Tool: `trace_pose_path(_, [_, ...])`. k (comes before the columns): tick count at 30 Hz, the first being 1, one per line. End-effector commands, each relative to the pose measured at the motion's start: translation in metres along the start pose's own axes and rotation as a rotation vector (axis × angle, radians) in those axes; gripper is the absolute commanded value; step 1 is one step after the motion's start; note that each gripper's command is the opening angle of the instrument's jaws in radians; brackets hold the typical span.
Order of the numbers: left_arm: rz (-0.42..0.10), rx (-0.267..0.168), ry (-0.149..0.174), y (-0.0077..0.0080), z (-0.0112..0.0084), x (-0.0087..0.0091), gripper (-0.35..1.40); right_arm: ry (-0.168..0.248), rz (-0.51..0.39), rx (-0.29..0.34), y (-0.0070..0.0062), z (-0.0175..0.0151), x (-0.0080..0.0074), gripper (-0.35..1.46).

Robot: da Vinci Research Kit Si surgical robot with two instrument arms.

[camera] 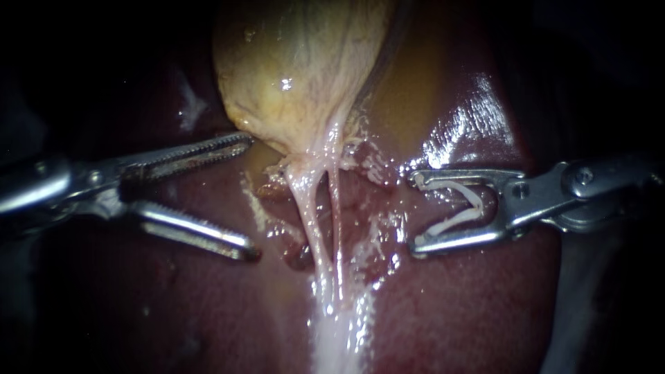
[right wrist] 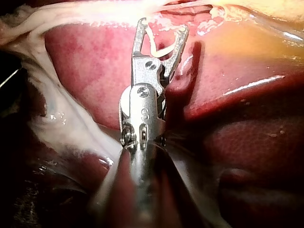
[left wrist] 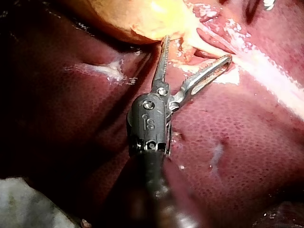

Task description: Grabbing gallbladder

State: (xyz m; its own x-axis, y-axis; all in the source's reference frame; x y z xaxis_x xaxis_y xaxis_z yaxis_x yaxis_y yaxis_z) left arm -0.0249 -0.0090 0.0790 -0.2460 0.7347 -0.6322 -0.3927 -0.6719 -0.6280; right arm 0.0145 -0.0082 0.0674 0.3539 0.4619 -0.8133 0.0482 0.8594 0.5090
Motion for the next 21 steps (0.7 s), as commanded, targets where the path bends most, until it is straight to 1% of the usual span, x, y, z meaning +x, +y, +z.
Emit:
trace_pose_path(1, [-0.010, 0.003, -0.003, -0.0001, 0.0001, -0.0001, 0.99, 0.000, 0.000, 0.000, 0.0000, 0.0000, 0.0000, 0.50])
trace_pose_path(3, [-0.052, 0.004, -0.004, -0.0003, 0.0002, -0.0001, 0.89, 0.000, 0.000, 0.000, 0.0000, 0.0000, 0.0000, 0.50])
trace_pose_path(4, [-0.069, 0.001, -0.005, -0.0003, 0.0003, 0.0000, 0.79, 0.000, 0.000, 0.000, 0.0000, 0.0000, 0.0000, 0.50])
trace_pose_path(6, [-0.094, -0.003, -0.007, -0.0002, 0.0005, 0.0000, 0.66, 0.000, 0.000, -0.001, 0.0000, 0.0000, 0.0000, 0.50])
trace_pose_path(8, [-0.117, -0.003, -0.011, -0.0003, 0.0008, 0.0001, 0.61, 0.000, 0.000, -0.001, 0.0000, 0.0000, 0.0000, 0.50])
trace_pose_path(9, [-0.117, -0.001, -0.014, -0.0003, 0.0011, 0.0001, 0.56, 0.000, 0.000, -0.001, 0.0000, 0.0000, 0.0000, 0.50])
trace_pose_path(11, [-0.129, -0.001, -0.017, -0.0004, 0.0015, 0.0001, 0.52, 0.000, 0.000, -0.001, 0.0000, 0.0001, 0.0000, 0.50])
trace_pose_path(13, [-0.152, 0.000, -0.024, -0.0005, 0.0020, 0.0000, 0.44, 0.000, 0.000, -0.001, 0.0000, 0.0001, 0.0000, 0.50])
trace_pose_path(16, [-0.156, 0.004, -0.029, -0.0007, 0.0026, -0.0002, 0.42, 0.000, 0.000, 0.000, 0.0000, 0.0001, 0.0000, 0.50])
trace_pose_path(19, [-0.161, 0.003, -0.029, -0.0011, 0.0028, -0.0002, 0.42, 0.000, 0.000, 0.000, 0.0000, 0.0001, 0.0001, 0.50])
trace_pose_path(21, [-0.161, 0.004, -0.035, -0.0014, 0.0029, -0.0003, 0.42, 0.000, 0.000, 0.000, -0.0001, 0.0001, 0.0001, 0.50])
